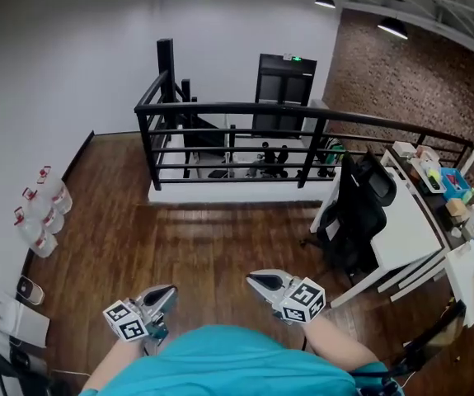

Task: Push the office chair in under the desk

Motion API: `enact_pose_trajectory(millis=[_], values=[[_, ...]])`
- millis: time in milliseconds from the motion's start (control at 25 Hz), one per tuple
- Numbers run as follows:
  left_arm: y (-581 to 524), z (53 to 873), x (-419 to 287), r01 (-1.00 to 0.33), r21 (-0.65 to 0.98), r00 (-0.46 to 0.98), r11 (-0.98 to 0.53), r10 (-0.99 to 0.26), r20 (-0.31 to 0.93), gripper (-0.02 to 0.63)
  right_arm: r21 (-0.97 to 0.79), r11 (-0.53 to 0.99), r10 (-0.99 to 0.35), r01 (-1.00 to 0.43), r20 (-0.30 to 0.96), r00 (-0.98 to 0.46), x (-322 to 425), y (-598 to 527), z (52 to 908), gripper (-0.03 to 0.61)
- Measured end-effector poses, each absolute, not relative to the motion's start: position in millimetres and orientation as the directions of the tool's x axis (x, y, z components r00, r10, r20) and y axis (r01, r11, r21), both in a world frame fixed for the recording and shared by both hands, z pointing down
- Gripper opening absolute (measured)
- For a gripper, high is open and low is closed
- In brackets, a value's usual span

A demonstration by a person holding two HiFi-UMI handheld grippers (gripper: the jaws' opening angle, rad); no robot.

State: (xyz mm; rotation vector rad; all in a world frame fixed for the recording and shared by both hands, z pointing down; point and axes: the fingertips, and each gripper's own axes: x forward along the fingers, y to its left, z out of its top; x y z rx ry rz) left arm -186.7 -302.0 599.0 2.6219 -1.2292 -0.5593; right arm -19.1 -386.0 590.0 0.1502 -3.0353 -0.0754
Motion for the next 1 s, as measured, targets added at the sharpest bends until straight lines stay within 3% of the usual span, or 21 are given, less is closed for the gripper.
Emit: enact_pose_trajectory(millis=[520,720,1000], values=[[-60.2,606.7,-226.6,-0.721,0.347,0.562,-0.599,-0.799,-0.212,0.026,0.059,0.995,-0.086,-0.080,0.096,-0.992,-48.1,-170.8,563.1,0.000],[-20.3,604.2,-199.0,-0.722,0.348,0.554,-0.598,-0.801,-0.227,0.026,0.071,0.993,-0.100,-0.093,0.101,-0.990,-11.7,-124.4,555.1,0.000],[42.7,598.1,-102.0,-0.708,0.340,0.573,-0.618,-0.785,-0.235,0.025,0.090,0.992,-0.101,-0.093,0.087,-0.991,80.1,-52.5,550.0,0.000]])
